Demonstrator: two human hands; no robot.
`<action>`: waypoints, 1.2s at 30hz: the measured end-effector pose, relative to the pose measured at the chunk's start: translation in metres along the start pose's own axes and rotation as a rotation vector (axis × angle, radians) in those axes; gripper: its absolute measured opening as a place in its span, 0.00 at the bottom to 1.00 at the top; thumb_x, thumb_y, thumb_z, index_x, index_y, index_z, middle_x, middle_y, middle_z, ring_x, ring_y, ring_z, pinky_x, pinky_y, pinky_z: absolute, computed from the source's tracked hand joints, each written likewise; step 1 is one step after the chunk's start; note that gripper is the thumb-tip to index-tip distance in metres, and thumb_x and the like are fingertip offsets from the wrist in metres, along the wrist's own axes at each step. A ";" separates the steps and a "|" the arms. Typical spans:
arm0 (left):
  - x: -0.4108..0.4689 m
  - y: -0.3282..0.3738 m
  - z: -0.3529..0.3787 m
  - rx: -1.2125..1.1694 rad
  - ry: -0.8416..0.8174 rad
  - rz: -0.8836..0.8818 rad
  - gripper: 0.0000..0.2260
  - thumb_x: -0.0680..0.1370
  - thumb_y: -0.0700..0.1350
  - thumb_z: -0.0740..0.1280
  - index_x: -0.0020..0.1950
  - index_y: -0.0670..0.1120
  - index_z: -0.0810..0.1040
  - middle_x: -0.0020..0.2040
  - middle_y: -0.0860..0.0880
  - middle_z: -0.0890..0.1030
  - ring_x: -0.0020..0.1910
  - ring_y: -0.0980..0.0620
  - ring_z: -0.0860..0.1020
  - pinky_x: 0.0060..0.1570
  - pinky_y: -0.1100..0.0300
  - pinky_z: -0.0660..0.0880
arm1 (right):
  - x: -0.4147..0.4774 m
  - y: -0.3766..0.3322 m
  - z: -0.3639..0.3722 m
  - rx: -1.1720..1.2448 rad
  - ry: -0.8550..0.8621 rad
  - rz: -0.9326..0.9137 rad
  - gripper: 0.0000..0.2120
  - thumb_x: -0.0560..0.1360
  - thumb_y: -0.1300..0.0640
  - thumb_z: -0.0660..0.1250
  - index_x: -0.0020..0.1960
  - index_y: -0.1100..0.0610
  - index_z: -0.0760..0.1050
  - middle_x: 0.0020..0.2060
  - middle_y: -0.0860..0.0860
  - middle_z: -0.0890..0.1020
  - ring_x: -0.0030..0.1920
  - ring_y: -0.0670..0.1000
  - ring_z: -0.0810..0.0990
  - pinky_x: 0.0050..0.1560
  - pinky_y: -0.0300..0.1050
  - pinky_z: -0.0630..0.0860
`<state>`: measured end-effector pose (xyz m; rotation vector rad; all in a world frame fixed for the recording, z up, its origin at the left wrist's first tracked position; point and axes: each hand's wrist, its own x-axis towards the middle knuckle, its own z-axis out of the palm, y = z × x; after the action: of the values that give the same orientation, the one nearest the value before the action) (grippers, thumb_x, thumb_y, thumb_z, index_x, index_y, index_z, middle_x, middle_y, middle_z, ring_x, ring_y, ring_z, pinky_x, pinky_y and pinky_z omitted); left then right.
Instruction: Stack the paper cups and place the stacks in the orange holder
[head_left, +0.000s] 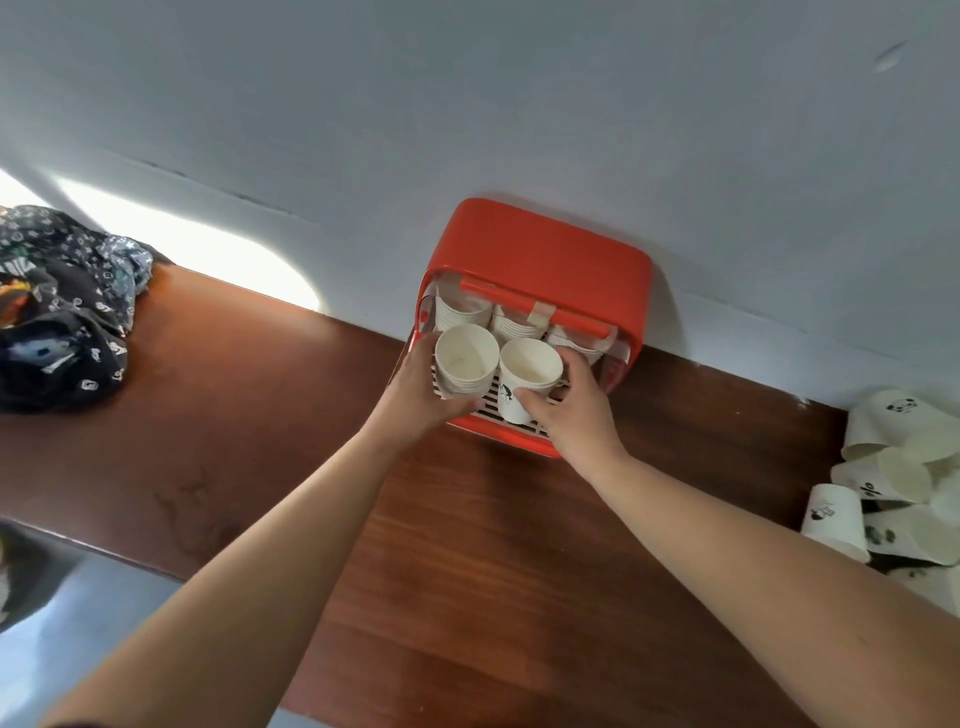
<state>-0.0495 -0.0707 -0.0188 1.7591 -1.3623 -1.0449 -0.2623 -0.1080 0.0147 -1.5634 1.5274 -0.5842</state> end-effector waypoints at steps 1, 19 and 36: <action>0.001 0.002 0.003 -0.009 0.004 0.022 0.42 0.67 0.53 0.80 0.69 0.75 0.57 0.68 0.59 0.73 0.67 0.57 0.73 0.65 0.48 0.74 | 0.002 0.001 0.002 0.001 0.004 0.001 0.31 0.71 0.50 0.76 0.70 0.47 0.67 0.62 0.44 0.77 0.61 0.47 0.76 0.60 0.45 0.74; 0.002 -0.011 -0.004 0.017 0.156 -0.019 0.32 0.69 0.54 0.79 0.69 0.54 0.70 0.55 0.58 0.79 0.50 0.61 0.76 0.45 0.66 0.70 | 0.017 0.017 0.031 -0.069 -0.095 0.055 0.30 0.71 0.56 0.76 0.67 0.50 0.64 0.54 0.44 0.76 0.55 0.47 0.75 0.51 0.43 0.70; -0.019 0.000 0.005 0.260 0.178 -0.144 0.35 0.70 0.54 0.78 0.70 0.42 0.67 0.66 0.45 0.72 0.69 0.45 0.66 0.67 0.50 0.66 | -0.009 0.032 -0.020 -0.170 -0.107 0.105 0.28 0.74 0.55 0.72 0.70 0.54 0.65 0.58 0.47 0.76 0.58 0.49 0.77 0.61 0.52 0.76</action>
<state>-0.0564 -0.0520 -0.0169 2.1135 -1.3217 -0.7896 -0.2977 -0.1006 0.0010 -1.6030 1.6000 -0.3136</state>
